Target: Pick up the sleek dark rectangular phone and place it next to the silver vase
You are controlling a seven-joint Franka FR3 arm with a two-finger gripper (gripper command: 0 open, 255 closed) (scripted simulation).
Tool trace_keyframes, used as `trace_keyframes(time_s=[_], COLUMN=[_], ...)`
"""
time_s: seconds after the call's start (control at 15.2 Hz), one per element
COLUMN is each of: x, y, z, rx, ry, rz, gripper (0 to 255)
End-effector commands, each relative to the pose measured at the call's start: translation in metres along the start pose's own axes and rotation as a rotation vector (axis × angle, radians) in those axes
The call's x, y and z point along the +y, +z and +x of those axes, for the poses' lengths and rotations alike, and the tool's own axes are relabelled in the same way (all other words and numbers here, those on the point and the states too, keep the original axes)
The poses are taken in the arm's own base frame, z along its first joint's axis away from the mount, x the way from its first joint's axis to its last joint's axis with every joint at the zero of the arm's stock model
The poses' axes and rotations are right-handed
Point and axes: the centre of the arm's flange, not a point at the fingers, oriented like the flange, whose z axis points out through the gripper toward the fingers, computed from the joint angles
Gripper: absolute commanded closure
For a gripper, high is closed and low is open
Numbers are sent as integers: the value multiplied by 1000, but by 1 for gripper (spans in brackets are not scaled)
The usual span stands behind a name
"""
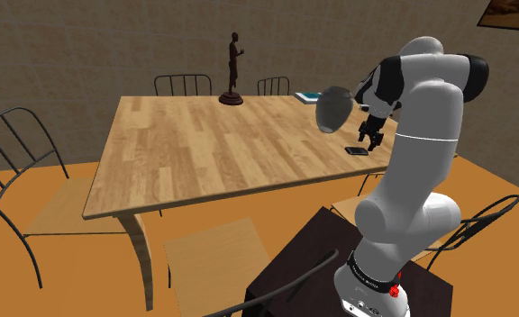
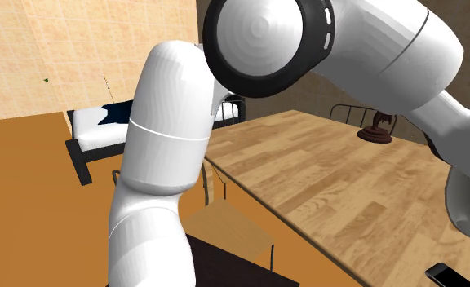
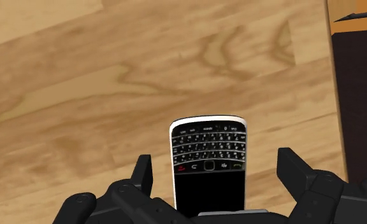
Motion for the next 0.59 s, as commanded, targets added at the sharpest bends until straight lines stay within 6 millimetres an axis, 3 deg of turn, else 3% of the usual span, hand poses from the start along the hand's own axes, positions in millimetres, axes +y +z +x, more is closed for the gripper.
trace_keyframes(time_s=[0.0, 0.07, 0.53], x=[1, 1, 1], y=[-22, -32, -32], z=[-1, -1, -1], rx=[0, 0, 0], ry=[0, 0, 0], rz=[0, 0, 0], gripper=[0, 0, 0])
